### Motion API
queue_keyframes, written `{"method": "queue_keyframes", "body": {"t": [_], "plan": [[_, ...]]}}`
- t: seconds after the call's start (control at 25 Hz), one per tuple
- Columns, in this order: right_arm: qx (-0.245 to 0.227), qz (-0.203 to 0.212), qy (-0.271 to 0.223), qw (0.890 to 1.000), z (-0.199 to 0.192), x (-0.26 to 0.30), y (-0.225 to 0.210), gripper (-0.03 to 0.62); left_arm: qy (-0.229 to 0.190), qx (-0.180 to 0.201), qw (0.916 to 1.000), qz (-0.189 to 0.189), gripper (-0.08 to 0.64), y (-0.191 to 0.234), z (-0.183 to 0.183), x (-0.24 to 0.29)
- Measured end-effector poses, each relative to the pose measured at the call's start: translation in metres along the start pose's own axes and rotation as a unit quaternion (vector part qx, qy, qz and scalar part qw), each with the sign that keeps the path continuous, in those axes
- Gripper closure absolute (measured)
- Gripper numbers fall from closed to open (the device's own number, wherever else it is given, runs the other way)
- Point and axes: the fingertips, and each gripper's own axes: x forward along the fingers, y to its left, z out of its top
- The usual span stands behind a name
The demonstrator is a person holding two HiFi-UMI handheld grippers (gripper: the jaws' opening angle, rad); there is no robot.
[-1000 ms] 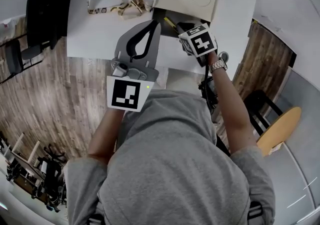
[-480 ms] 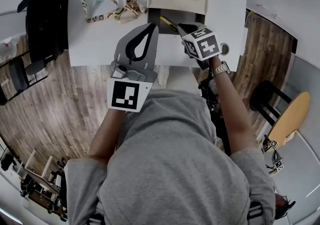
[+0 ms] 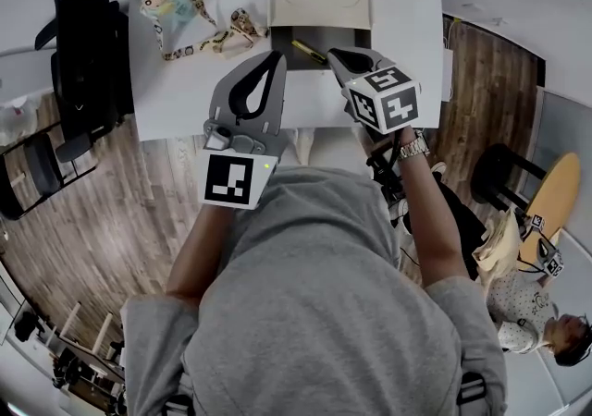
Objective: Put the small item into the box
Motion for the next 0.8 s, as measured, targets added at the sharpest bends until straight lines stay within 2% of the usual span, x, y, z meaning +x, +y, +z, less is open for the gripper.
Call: {"method": "queue_keyframes", "body": {"t": [0.16,0.48,0.64,0.8], "plan": [[0.010,-0.006,-0.038,0.999,0.017,-0.019,0.008,0.575,-0.009,0.002,1.0000,0.001,0.557,0.003,0.007,-0.004],[-0.002,-0.013,-0.104,0.995,0.047,-0.057,0.022,0.575,-0.022,0.010,0.9997,0.002,0.557,0.000,0.019,-0.012],[-0.001,-0.023,-0.156,0.988,0.062,-0.081,0.034,0.576,-0.045,0.009,0.9989,0.010,0.557,0.002,0.026,-0.018],[-0.005,-0.033,-0.215,0.976,0.078,-0.106,0.046,0.577,-0.066,0.014,0.9977,0.012,0.557,0.005,0.035,-0.022]]}}
